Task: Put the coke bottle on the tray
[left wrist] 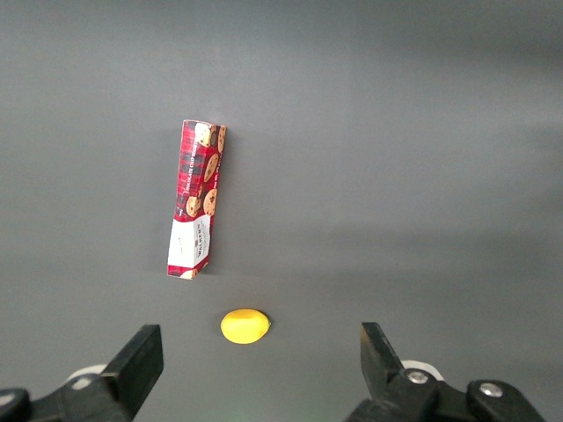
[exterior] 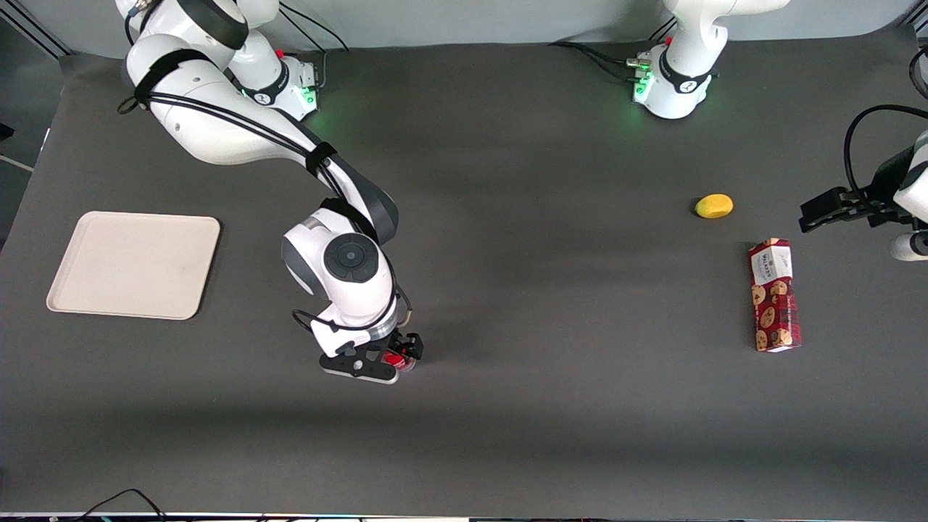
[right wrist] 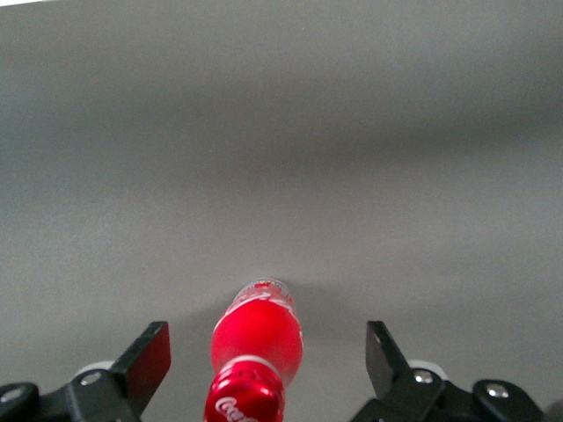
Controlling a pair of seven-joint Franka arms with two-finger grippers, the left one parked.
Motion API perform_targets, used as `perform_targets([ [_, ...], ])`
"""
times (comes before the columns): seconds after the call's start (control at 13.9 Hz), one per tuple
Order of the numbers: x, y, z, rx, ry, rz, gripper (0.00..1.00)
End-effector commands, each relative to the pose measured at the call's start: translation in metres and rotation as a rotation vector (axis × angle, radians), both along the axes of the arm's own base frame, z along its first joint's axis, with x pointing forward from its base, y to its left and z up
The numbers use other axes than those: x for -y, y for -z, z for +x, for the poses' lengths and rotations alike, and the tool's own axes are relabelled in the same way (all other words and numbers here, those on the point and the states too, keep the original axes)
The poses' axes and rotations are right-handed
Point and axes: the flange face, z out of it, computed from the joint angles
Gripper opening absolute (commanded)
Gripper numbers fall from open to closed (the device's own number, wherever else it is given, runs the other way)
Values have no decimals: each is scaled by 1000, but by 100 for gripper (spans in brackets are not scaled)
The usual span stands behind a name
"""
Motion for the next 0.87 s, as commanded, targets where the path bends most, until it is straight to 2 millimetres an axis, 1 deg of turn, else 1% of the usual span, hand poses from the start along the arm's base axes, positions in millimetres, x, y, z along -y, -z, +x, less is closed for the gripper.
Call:
perform_targets([
  [0.0,-6,-8,5,43,7,-17,88],
  [0.51,-14,-21,-1,15,38,34,87],
  [0.58,-14,-23,-2,18,37,35,83],
  [0.65,-14,-24,-2,17,37,35,70],
  [0.72,-13,-23,-2,16,33,32,48],
  [0.79,-13,-23,-2,14,30,31,17],
])
